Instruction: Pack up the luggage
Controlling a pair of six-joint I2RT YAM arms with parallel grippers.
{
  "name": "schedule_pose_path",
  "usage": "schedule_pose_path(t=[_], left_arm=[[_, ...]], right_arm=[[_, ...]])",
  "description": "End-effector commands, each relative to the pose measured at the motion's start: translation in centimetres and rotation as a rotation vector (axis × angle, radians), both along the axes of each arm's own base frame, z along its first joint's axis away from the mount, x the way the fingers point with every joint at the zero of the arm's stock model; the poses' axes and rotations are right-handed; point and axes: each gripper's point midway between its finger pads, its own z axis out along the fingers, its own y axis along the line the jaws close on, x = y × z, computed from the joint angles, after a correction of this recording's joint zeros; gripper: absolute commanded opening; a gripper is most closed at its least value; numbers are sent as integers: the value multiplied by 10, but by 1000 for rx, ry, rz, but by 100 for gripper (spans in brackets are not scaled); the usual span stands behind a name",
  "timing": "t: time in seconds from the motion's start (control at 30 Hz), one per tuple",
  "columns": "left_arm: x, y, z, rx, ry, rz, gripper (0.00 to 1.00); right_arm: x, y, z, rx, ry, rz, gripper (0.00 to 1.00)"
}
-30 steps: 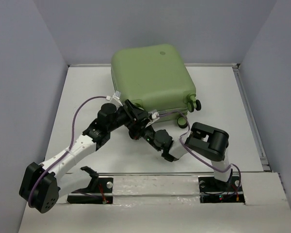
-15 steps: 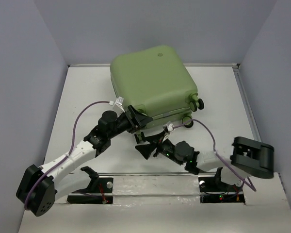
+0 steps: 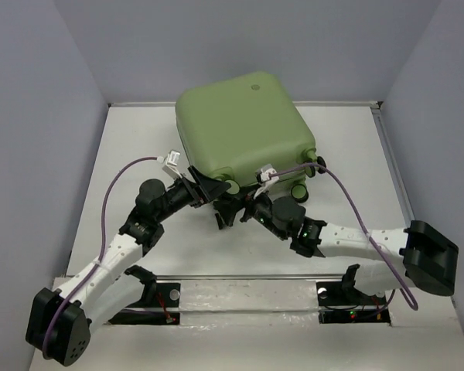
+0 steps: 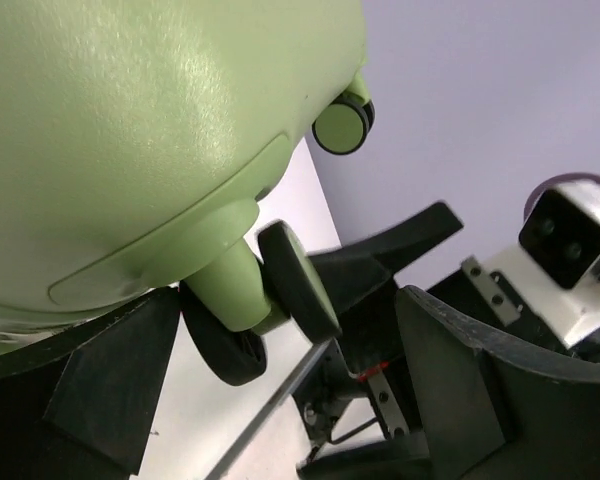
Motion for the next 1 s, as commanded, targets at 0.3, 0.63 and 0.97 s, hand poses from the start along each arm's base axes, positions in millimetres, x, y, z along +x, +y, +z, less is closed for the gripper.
schedule_pose_path(t=[0.3, 0.63, 0.97], left_arm=[[-3, 16, 31, 28, -221, 12, 99], [-12, 66, -62, 232, -124, 224, 73], [6, 56, -77, 326, -156, 278, 46]], right_arm=[[69, 34, 44, 94, -45, -114, 64], [64, 11, 63, 13, -87, -144, 12], [59, 1, 69, -91, -111, -129, 7]])
